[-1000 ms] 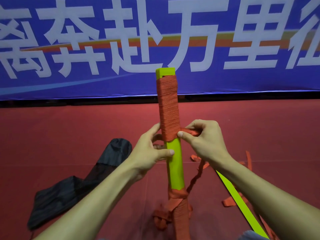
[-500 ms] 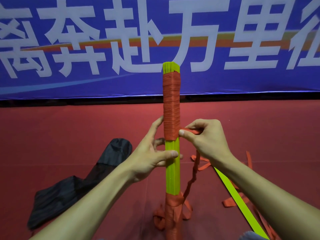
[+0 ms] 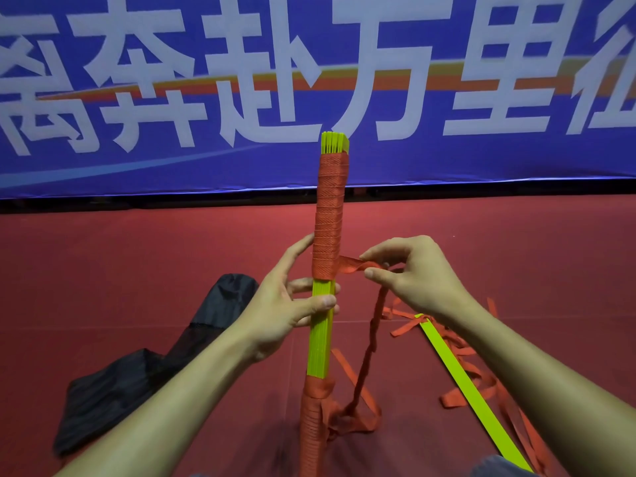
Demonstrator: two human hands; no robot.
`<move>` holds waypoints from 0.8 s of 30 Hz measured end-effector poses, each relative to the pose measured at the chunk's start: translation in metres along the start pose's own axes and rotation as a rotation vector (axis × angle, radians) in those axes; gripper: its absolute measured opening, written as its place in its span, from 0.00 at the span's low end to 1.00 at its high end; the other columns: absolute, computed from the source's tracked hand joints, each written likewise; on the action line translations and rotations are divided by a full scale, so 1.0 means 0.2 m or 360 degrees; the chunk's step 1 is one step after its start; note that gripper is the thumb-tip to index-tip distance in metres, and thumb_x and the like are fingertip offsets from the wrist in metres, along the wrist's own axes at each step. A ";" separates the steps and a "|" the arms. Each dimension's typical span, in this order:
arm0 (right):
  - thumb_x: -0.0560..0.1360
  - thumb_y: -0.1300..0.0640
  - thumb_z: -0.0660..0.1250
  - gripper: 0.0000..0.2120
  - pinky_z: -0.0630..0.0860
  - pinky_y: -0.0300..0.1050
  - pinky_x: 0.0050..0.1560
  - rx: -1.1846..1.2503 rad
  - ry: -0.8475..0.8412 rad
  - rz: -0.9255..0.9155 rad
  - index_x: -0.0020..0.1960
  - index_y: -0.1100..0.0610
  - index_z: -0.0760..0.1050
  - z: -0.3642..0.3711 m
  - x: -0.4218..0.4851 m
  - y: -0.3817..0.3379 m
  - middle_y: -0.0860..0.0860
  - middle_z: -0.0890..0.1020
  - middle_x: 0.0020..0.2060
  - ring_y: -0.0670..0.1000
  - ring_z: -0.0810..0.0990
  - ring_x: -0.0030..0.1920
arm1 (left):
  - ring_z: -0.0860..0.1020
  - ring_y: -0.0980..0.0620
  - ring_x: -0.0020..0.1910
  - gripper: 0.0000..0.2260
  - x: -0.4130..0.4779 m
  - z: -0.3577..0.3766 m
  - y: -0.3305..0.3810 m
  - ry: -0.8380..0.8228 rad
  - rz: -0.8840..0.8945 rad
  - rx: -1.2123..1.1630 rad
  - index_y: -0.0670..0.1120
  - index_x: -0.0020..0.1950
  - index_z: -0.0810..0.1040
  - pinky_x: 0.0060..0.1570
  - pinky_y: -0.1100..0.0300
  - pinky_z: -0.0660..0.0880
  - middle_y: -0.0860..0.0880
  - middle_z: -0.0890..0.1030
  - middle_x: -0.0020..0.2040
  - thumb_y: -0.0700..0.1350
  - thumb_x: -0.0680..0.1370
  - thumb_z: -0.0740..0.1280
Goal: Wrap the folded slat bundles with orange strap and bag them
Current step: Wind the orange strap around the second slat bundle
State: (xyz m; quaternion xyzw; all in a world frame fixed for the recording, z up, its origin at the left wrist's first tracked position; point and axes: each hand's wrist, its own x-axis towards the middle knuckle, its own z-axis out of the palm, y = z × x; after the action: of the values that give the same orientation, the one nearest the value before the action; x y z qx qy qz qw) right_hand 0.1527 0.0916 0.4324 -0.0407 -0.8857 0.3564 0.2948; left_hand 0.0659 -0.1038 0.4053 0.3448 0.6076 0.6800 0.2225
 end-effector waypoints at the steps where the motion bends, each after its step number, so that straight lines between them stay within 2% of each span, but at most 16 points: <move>1: 0.67 0.60 0.79 0.08 0.79 0.46 0.44 -0.0021 0.0065 -0.0009 0.42 0.48 0.83 0.00 0.00 0.01 0.40 0.80 0.29 0.43 0.78 0.35 | 0.84 0.35 0.50 0.37 0.00 0.00 0.00 -0.0001 -0.0002 -0.0004 0.72 0.64 0.69 0.48 0.49 0.82 0.39 0.85 0.51 0.38 0.66 0.75; 5: 0.64 0.57 0.81 0.14 0.75 0.37 0.37 -0.0097 0.0195 -0.0073 0.35 0.44 0.77 -0.02 0.01 0.03 0.44 0.76 0.27 0.43 0.76 0.31 | 0.84 0.36 0.49 0.37 0.01 -0.01 -0.01 0.0033 -0.0009 -0.0036 0.71 0.64 0.70 0.44 0.53 0.81 0.38 0.85 0.51 0.37 0.66 0.75; 11: 0.70 0.61 0.75 0.11 0.76 0.50 0.40 -0.0249 0.0185 -0.0245 0.37 0.53 0.72 -0.01 -0.01 0.05 0.47 0.78 0.33 0.49 0.77 0.35 | 0.84 0.37 0.50 0.38 0.01 -0.02 -0.02 0.0018 -0.0002 -0.0003 0.70 0.65 0.70 0.45 0.54 0.81 0.38 0.85 0.51 0.33 0.69 0.74; 14: 0.71 0.60 0.73 0.16 0.78 0.50 0.39 -0.0196 0.0134 -0.0221 0.33 0.48 0.68 -0.01 -0.02 0.06 0.47 0.80 0.32 0.48 0.80 0.33 | 0.84 0.37 0.50 0.37 0.01 -0.02 -0.01 0.0021 0.0003 0.0018 0.70 0.65 0.70 0.46 0.53 0.81 0.39 0.85 0.51 0.35 0.67 0.75; 17: 0.69 0.62 0.75 0.21 0.75 0.50 0.36 -0.0171 0.0155 -0.0225 0.32 0.47 0.65 -0.01 -0.02 0.07 0.50 0.80 0.30 0.51 0.78 0.32 | 0.85 0.37 0.49 0.38 0.00 -0.02 -0.01 0.0034 0.0003 0.0048 0.71 0.65 0.70 0.47 0.51 0.82 0.39 0.85 0.50 0.33 0.70 0.74; 19: 0.67 0.63 0.76 0.21 0.73 0.48 0.33 -0.0144 0.0191 -0.0223 0.32 0.48 0.65 -0.01 -0.01 0.08 0.49 0.78 0.28 0.49 0.74 0.29 | 0.84 0.36 0.49 0.38 0.01 -0.03 -0.02 0.0031 0.0002 0.0070 0.71 0.64 0.70 0.48 0.50 0.82 0.38 0.85 0.50 0.31 0.71 0.73; 22: 0.66 0.61 0.78 0.18 0.66 0.37 0.30 -0.0104 0.0185 -0.0227 0.34 0.52 0.67 -0.02 -0.02 0.09 0.46 0.73 0.26 0.47 0.69 0.29 | 0.84 0.36 0.48 0.37 0.01 -0.03 -0.02 0.0035 0.0001 0.0074 0.73 0.63 0.71 0.48 0.49 0.82 0.38 0.85 0.50 0.33 0.70 0.74; 24: 0.66 0.59 0.79 0.18 0.65 0.36 0.30 -0.0128 0.0185 -0.0246 0.34 0.53 0.68 -0.04 -0.02 0.10 0.44 0.71 0.25 0.46 0.68 0.29 | 0.85 0.37 0.47 0.36 0.01 -0.04 -0.02 0.0058 0.0005 0.0054 0.73 0.61 0.72 0.47 0.50 0.82 0.39 0.85 0.49 0.35 0.68 0.75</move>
State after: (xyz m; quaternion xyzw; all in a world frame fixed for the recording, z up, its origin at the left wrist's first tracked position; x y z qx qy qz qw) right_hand 0.1569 0.1102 0.4209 -0.0046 -0.8811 0.2939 0.3704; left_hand 0.0589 -0.1065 0.4019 0.3371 0.6224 0.6762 0.2045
